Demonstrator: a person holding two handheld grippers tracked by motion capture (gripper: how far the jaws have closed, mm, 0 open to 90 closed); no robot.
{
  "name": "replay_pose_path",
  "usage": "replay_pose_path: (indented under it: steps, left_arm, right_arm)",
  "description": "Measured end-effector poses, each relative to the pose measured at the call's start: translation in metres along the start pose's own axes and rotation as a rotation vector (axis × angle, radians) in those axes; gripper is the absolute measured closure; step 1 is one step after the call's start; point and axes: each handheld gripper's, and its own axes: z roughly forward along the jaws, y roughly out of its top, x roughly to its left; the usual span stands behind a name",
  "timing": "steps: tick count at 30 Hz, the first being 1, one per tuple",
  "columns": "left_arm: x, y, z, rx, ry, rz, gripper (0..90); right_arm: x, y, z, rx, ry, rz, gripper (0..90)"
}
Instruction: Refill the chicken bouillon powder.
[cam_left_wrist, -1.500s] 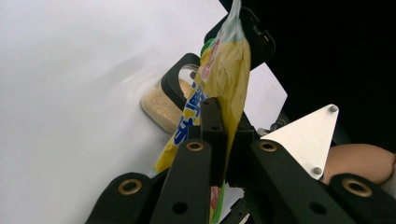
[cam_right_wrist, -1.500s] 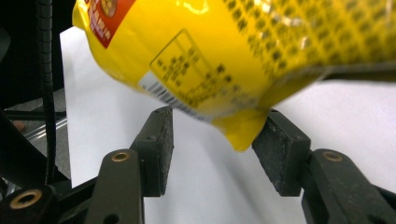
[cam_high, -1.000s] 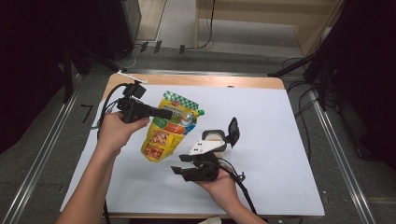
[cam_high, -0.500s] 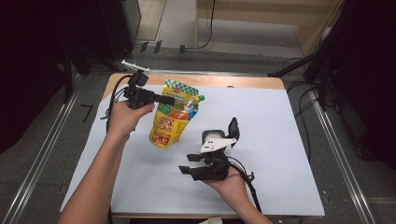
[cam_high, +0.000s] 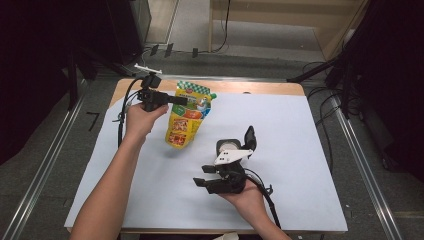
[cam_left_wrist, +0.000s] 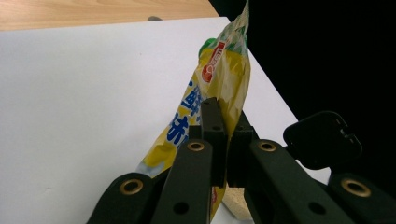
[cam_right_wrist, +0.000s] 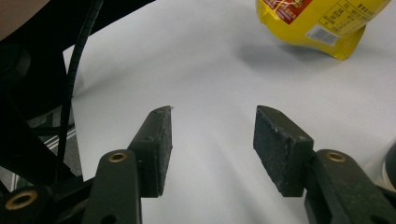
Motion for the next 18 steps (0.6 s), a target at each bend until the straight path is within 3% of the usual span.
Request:
replay_pose_path:
  steps: [6, 18]
  left_arm:
    - [-0.004, -0.008, -0.003, -0.004, -0.022, 0.021, 89.4]
    - [-0.005, -0.026, -0.018, -0.021, -0.022, 0.044, 88.1]
  right_arm:
    - [-0.001, 0.0, 0.002, 0.005, -0.003, -0.003, 48.4]
    - [-0.003, -0.001, 0.003, 0.005, 0.004, -0.01, 48.5]
